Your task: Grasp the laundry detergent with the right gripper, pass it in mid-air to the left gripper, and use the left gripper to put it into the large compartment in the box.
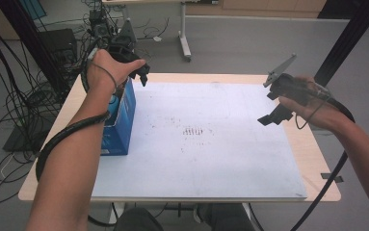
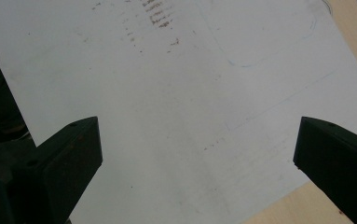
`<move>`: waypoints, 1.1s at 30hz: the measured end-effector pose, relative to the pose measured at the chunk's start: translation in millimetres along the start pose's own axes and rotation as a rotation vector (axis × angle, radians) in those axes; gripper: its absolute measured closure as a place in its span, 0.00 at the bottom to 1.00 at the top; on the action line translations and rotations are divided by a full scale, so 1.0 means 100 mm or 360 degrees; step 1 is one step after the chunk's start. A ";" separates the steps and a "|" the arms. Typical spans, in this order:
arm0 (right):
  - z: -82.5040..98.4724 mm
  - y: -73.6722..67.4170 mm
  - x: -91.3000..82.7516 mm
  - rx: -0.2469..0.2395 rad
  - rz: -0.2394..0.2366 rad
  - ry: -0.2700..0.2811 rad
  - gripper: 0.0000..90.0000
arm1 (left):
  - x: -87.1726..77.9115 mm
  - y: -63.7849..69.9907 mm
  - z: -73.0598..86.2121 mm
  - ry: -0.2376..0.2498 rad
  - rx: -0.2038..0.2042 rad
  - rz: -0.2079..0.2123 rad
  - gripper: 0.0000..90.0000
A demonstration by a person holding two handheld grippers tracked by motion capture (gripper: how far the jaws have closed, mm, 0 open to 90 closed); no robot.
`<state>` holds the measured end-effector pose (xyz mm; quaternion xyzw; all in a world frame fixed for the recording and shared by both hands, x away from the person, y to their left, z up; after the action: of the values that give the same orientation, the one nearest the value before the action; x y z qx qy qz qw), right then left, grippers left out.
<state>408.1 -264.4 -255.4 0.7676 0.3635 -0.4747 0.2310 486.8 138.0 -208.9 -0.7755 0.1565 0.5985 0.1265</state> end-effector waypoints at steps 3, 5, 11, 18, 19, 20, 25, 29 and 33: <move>0.01 0.00 0.00 0.0004 0.0002 -0.0014 0.01 | 0.02 0.05 -0.09 0.0033 0.0015 0.0002 0.14; 0.01 -0.02 0.00 0.0000 -0.0006 -0.0017 0.01 | 0.04 0.08 -0.14 0.0045 0.0015 0.0022 0.13; 0.01 -0.02 0.03 -0.0008 -0.0017 -0.0047 0.02 | 0.10 0.18 -0.27 0.0049 0.0037 0.0030 0.13; 0.00 -0.01 0.07 -0.0022 -0.0030 -0.0065 0.02 | 0.13 0.27 -0.41 0.0050 0.0054 0.0030 0.13; 0.00 -0.01 0.07 -0.0025 -0.0033 -0.0068 0.02 | 0.13 0.28 -0.43 0.0050 0.0057 0.0026 0.13; 0.00 -0.01 0.07 -0.0023 -0.0033 -0.0070 0.02 | 0.13 0.28 -0.45 0.0053 0.0061 0.0024 0.13; 0.01 0.02 0.06 -0.0020 -0.0032 -0.0076 0.01 | 0.11 0.32 -0.54 0.0067 0.0068 0.0021 0.13; 0.01 0.03 0.06 -0.0017 -0.0030 -0.0078 0.01 | 0.12 0.34 -0.59 0.0068 0.0079 0.0013 0.13; 0.01 0.04 0.05 -0.0013 -0.0029 -0.0079 0.02 | 0.13 0.35 -0.62 0.0069 0.0088 0.0011 0.13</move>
<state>412.3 -265.9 -260.4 0.7513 0.3665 -0.4942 0.2387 531.0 80.8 -206.7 -0.7840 0.1783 0.5773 0.1425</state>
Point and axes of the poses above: each handheld gripper's, and its own axes: x roughly forward along the jaws, z roughly out of its underside, y roughly to its right, the point moved 3 cm from there along x, roughly forward along the jaws, and after that the axes turned 12 degrees about x, right-handed, at the moved point
